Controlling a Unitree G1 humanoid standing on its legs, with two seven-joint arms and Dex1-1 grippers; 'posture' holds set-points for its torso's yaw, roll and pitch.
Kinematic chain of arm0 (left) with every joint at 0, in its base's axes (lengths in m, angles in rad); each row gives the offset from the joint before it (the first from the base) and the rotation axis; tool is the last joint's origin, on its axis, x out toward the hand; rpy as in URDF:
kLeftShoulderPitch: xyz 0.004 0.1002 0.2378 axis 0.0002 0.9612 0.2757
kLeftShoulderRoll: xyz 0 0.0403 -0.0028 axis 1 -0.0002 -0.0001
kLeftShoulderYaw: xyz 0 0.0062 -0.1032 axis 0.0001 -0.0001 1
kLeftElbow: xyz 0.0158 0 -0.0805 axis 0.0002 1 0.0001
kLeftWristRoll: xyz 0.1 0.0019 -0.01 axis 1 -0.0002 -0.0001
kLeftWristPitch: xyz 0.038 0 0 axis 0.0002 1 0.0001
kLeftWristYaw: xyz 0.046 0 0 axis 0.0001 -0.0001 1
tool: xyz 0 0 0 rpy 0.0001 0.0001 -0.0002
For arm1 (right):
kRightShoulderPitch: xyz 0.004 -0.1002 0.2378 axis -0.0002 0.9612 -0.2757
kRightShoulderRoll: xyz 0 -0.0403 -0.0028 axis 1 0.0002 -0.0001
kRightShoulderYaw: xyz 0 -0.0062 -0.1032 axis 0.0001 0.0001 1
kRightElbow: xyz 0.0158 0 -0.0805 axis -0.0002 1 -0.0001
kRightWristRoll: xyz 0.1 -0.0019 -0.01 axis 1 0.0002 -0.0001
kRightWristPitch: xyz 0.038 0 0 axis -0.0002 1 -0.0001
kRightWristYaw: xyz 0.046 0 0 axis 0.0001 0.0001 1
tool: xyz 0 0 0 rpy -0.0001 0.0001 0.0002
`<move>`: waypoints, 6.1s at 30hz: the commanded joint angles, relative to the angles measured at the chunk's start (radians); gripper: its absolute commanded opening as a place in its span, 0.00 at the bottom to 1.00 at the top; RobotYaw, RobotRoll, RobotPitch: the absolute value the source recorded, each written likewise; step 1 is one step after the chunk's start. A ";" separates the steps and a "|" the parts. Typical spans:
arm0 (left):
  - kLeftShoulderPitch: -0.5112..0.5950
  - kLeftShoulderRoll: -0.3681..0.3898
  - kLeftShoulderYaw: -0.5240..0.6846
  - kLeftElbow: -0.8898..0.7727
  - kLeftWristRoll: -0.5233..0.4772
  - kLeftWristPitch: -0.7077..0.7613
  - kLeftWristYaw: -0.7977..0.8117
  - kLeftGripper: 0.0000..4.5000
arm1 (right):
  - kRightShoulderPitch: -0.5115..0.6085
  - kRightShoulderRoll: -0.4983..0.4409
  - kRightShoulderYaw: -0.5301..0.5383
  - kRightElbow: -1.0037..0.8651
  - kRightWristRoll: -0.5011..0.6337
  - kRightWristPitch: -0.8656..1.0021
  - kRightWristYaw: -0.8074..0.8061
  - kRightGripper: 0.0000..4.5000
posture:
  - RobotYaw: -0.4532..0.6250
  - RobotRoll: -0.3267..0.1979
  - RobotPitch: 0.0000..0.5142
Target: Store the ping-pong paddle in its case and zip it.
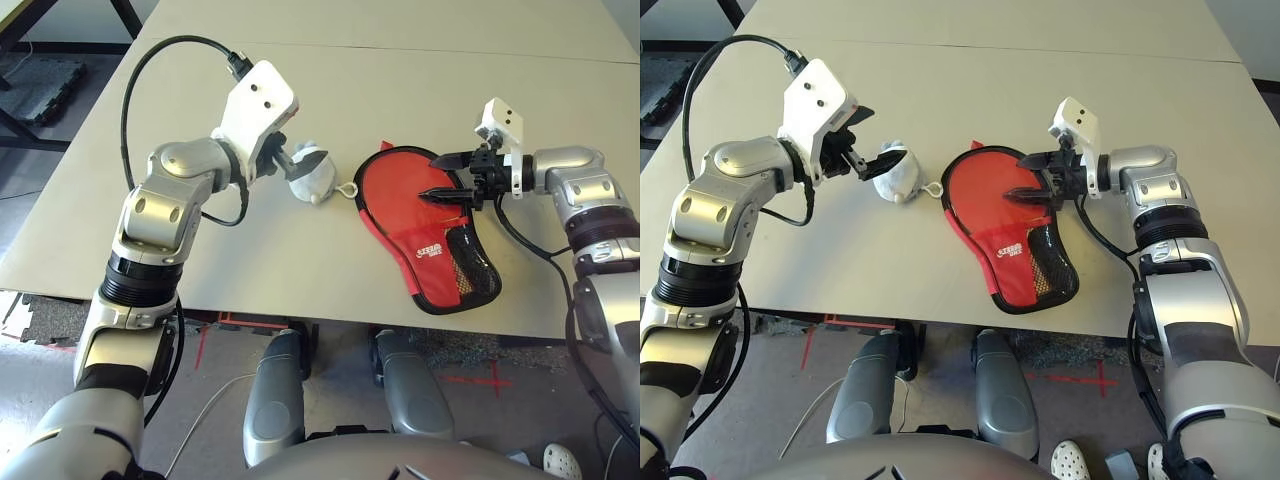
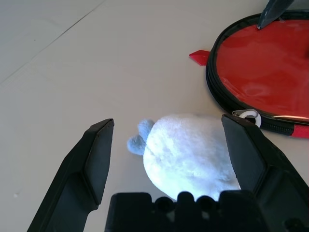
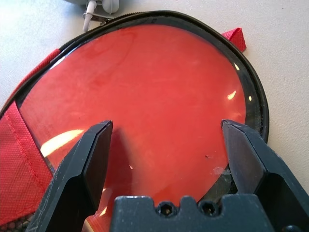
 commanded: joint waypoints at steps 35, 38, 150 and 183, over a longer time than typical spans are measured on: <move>-0.031 -0.179 0.093 0.210 -0.143 0.313 0.154 1.00 | 0.138 -0.063 0.040 -0.059 -0.075 -0.047 0.023 0.99 | 0.42 0.62 0.50; -0.037 -0.193 0.103 0.233 -0.148 0.313 0.172 1.00 | 0.148 -0.063 0.040 -0.074 -0.071 -0.041 0.022 0.99 | 0.42 0.62 0.50; -0.913 -0.939 0.268 1.518 0.089 -0.867 0.492 0.01 | 0.457 -0.119 0.059 -0.441 -0.039 0.078 -0.075 1.00 | 0.21 0.62 0.55; -0.806 -1.030 0.042 1.431 0.023 -0.683 0.126 0.82 | 0.482 -0.141 0.061 -0.430 -0.033 0.070 -0.097 1.00 | 0.22 0.62 0.58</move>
